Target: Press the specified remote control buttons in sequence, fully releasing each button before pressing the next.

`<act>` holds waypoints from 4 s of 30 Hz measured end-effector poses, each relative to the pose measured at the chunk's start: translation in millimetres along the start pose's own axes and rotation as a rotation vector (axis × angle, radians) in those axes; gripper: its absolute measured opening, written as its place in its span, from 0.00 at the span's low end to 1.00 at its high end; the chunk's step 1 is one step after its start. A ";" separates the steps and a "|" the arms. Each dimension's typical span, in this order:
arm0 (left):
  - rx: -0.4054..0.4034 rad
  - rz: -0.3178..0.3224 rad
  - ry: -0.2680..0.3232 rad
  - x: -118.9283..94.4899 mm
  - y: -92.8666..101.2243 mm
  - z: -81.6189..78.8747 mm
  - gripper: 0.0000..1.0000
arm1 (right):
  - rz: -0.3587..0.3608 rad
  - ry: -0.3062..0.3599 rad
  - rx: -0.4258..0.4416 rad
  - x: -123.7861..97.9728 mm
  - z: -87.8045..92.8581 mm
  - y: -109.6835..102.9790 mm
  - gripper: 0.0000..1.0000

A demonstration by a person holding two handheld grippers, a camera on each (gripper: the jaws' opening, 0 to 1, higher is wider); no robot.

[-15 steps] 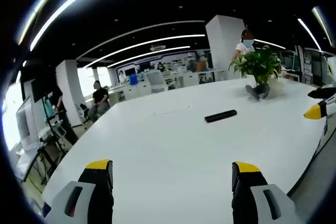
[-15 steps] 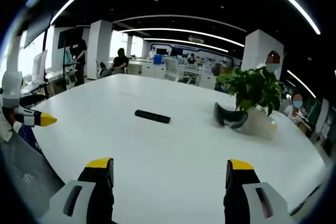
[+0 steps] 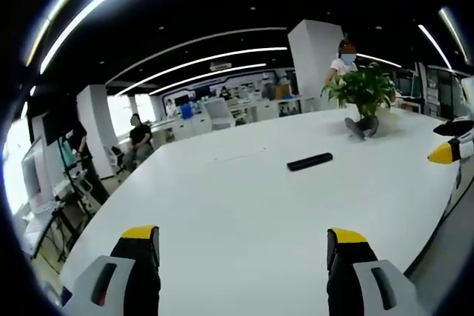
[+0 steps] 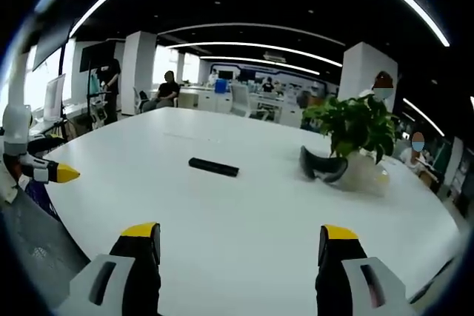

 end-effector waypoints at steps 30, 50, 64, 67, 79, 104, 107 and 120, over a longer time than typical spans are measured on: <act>0.043 0.000 -0.012 1.1 2.7 1.6 0.97 | -0.035 -0.009 -0.009 2.9 0.8 -5.0 0.86; 0.064 -0.003 -0.005 1.6 3.9 0.2 0.97 | -0.039 0.012 -0.001 1.0 -1.8 -4.3 0.86; 0.088 0.000 0.001 1.1 6.4 -4.0 0.97 | -0.045 0.038 0.010 -1.2 -4.4 -3.8 0.85; 0.089 0.005 0.014 0.6 6.9 -6.1 0.97 | -0.047 0.037 0.008 -1.2 -4.4 -4.3 0.85; 0.141 0.040 0.079 18.1 12.7 -43.1 0.97 | -0.046 0.031 0.009 -0.9 -3.3 -3.6 0.85; 0.148 0.153 0.106 71.4 44.5 -89.5 0.96 | -0.053 0.034 0.013 -0.6 -3.8 -4.8 0.84; 0.146 0.167 0.117 78.1 49.5 -95.5 0.97 | -0.053 0.033 0.013 -0.2 -3.7 -4.5 0.84; 0.184 0.224 0.135 116.7 73.8 -113.8 0.97 | -0.052 -0.002 0.002 2.7 -0.8 -5.4 0.83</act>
Point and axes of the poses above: the point that each gripper's makers call its tool centre point, and the gripper's own axes: x roughly forward along the fingers, y roughly to its right, z roughly out of its underside, the point moved 5 cm from there along -x, roughly backward along the fingers, and after that the axes turned 12 degrees about -z, right-handed, at the moved point
